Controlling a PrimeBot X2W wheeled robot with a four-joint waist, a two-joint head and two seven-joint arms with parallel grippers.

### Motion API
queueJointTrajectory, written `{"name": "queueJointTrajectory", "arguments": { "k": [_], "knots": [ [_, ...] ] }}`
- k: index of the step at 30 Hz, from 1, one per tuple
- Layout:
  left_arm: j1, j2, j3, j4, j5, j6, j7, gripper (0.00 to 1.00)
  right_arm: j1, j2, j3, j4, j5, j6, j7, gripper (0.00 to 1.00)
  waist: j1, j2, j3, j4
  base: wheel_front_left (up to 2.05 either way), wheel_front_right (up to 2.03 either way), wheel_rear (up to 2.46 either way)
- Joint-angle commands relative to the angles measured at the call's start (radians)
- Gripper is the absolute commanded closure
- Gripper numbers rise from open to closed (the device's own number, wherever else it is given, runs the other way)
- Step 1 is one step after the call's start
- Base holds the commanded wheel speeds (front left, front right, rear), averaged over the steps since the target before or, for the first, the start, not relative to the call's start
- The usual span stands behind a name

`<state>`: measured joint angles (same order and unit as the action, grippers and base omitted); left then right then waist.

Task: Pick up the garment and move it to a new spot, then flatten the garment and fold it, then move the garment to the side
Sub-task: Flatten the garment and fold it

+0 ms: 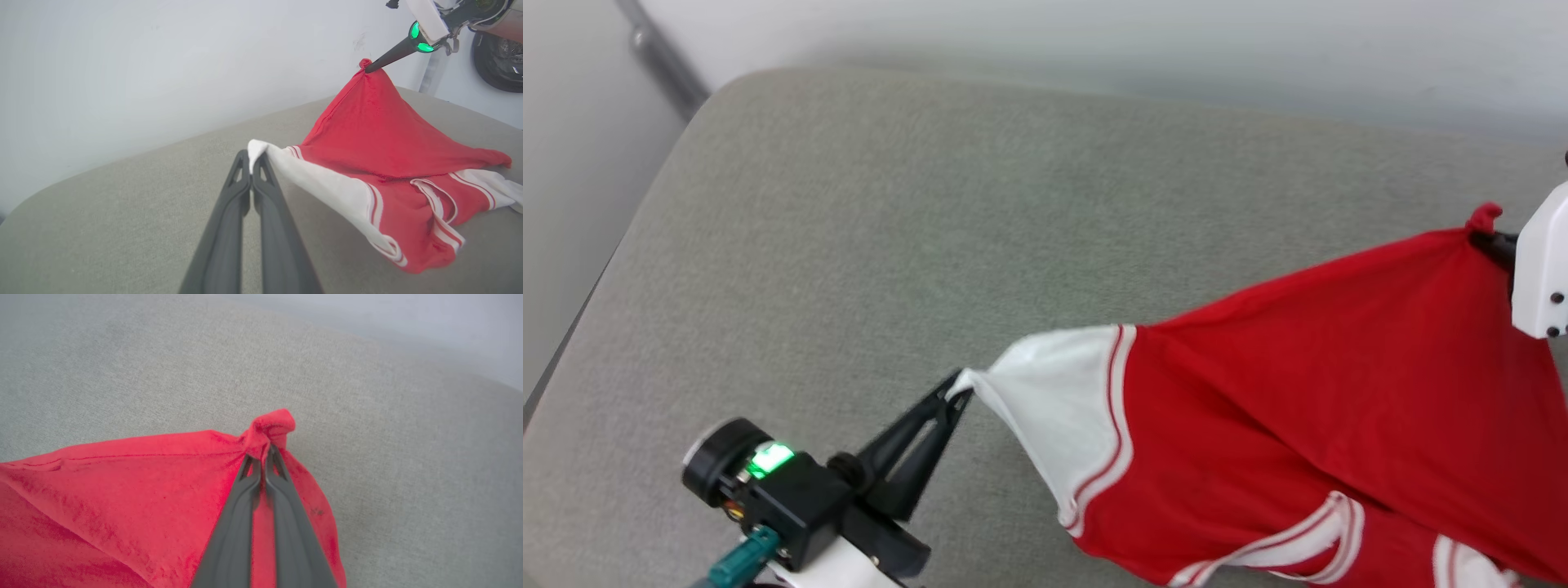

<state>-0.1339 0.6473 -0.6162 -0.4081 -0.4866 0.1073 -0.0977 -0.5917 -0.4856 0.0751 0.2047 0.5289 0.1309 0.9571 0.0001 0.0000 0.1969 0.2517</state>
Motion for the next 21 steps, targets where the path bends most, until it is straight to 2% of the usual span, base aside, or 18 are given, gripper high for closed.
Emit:
{"name": "queueJointTrajectory", "arguments": {
  "k": [1,8,15,21],
  "knots": [
    [-0.023,0.021,0.027,-0.021,0.002,0.008,0.004,1.0,-0.027,-0.019,0.015,-0.032,0.017,0.0,-0.021,1.0,-0.0001,0.0,-0.07,-0.07,0.0,0.0,0.0],
    [-0.059,0.067,0.127,-0.091,-0.028,0.041,0.004,1.0,-0.092,-0.042,0.021,-0.135,0.072,0.0,-0.04,1.0,-0.0001,0.0,-0.106,-0.134,0.0,0.0,0.0],
    [-0.122,0.131,0.237,-0.153,-0.043,0.055,0.01,1.0,-0.149,-0.003,-0.034,-0.26,0.111,0.0,-0.047,1.0,-0.0001,0.0,-0.139,-0.196,0.0,0.0,0.0],
    [-0.208,0.155,0.357,-0.2,-0.092,0.076,0.005,1.0,-0.174,0.02,-0.035,-0.324,0.107,0.0,-0.066,1.0,-0.0001,0.0,-0.16,-0.252,0.0,0.0,0.0]
  ]
}}
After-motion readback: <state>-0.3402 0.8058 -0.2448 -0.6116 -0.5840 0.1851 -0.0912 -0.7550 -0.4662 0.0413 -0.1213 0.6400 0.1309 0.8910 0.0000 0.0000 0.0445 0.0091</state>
